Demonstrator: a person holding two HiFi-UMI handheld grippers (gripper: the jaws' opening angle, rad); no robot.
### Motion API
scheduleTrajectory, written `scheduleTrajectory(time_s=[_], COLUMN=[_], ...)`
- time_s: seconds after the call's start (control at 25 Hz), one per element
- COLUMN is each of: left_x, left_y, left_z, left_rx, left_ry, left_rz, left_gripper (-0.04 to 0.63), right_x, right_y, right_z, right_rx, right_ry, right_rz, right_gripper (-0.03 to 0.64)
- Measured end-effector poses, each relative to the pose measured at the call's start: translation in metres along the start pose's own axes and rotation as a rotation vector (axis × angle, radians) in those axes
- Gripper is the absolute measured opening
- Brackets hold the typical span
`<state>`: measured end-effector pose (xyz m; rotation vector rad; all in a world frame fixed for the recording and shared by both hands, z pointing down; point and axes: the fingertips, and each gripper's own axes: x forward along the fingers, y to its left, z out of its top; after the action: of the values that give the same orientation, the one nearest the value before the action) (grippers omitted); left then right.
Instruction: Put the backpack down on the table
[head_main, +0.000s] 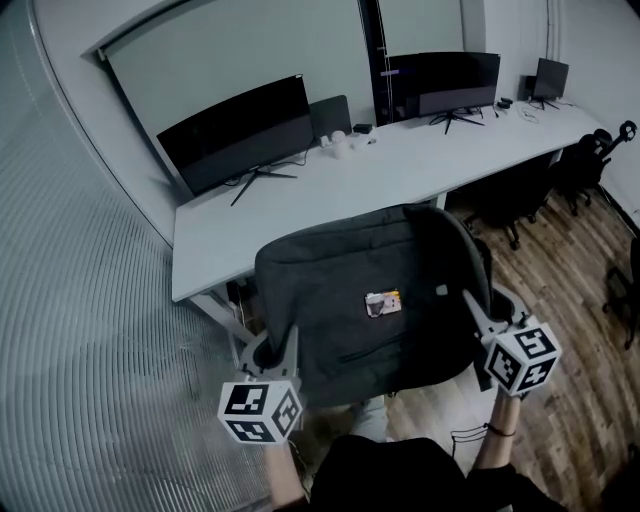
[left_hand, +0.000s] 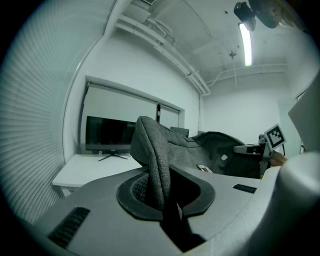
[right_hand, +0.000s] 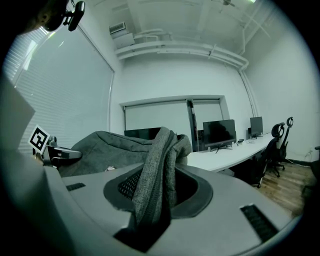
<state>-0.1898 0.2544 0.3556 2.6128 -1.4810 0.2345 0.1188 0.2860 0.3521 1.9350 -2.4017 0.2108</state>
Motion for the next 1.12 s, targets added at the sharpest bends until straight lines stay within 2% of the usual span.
scheduleTrajectory(time_s=[0.32,0.72,1.12], left_x=[0.06,0.145,0.216], left_y=[0.023,0.057,0.074], left_z=[-0.003,0.02,0.026], left_rx=[-0.025,-0.035,-0.034], left_ry=[0.024,0.037,0.048], left_rz=[-0.015,-0.066,-0.119], left_gripper=[0.054,0.054,0.054], right_x=[0.055,0.127,0.177], right_y=[-0.023,-0.05,-0.081], right_z=[0.0,0.023,0.026], right_rx=[-0.003,-0.009,-0.003], right_ry=[0.029,0.041,0.048], right_rz=[-0.014,-0.059,-0.116], right_gripper=[0.118,0.118,0.118])
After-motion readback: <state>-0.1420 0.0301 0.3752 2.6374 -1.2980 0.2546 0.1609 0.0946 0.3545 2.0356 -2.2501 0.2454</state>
